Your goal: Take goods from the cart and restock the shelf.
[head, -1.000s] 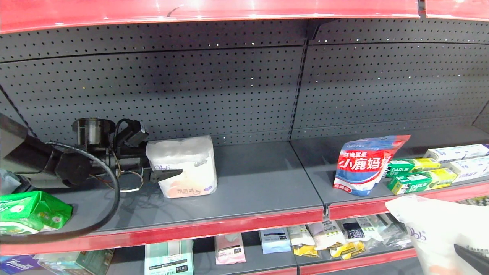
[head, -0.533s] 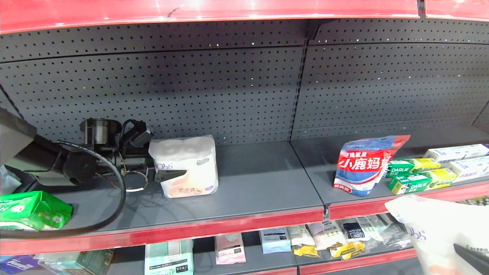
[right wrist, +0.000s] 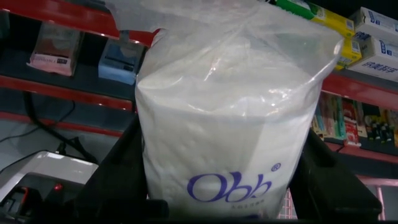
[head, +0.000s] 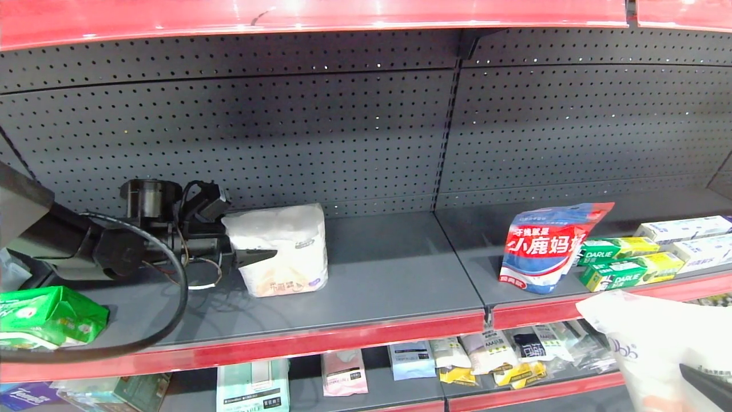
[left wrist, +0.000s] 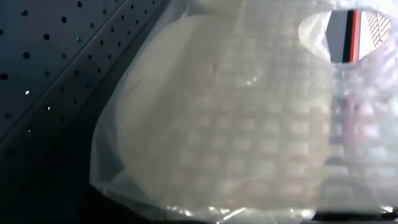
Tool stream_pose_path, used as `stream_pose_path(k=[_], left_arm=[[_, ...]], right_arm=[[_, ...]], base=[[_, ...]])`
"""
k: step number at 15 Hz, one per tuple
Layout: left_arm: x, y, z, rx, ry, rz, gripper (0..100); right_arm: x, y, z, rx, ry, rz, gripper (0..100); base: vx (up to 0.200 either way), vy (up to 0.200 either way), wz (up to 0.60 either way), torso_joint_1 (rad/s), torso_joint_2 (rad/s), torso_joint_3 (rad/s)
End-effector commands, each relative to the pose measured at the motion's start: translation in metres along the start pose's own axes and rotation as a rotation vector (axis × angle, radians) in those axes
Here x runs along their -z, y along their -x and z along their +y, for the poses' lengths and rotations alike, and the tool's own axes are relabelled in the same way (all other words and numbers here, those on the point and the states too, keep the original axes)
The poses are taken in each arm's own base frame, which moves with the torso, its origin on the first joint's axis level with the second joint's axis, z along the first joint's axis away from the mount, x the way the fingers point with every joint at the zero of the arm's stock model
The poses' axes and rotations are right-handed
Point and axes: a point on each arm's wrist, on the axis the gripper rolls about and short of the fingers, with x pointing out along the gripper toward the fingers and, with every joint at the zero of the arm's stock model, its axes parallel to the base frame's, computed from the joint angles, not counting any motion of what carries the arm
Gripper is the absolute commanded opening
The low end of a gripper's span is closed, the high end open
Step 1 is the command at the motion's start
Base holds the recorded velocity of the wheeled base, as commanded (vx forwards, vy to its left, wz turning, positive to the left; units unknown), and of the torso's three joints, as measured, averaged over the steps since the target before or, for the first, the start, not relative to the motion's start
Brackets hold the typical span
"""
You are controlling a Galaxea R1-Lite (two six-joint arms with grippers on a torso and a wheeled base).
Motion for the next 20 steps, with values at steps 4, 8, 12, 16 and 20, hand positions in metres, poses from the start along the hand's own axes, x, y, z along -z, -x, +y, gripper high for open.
stream_pose_path(k=[4, 8, 12, 16, 20], left_arm=[[-0.004, 0.027, -0.025, -0.006, 0.031, 0.004, 0], [0.004, 0.041, -0.04, 0.005, 0.061, 0.006, 0], [0.009, 0.045, -0.05, 0.033, 0.054, -0.003, 0], [0.012, 0.047, -0.056, 0.048, 0.071, -0.005, 0], [0.014, 0.047, -0.058, 0.055, 0.061, -0.002, 0]], right_arm=[[-0.003, 0.001, -0.001, 0.003, 0.001, -0.011, 0], [-0.007, 0.001, -0.003, 0.005, 0.0, -0.015, 0], [-0.014, -0.002, -0.005, 0.0, 0.002, -0.015, 0], [-0.015, -0.003, -0.005, -0.001, 0.002, -0.012, 0], [-0.015, -0.004, -0.006, -0.002, 0.002, -0.008, 0]], base=[[0.0, 0.0, 0.0, 0.0, 0.0, 0.0], [0.0, 0.0, 0.0, 0.0, 0.0, 0.0], [0.0, 0.0, 0.0, 0.0, 0.0, 0.0], [0.0, 0.0, 0.0, 0.0, 0.0, 0.0], [0.0, 0.0, 0.0, 0.0, 0.0, 0.0]])
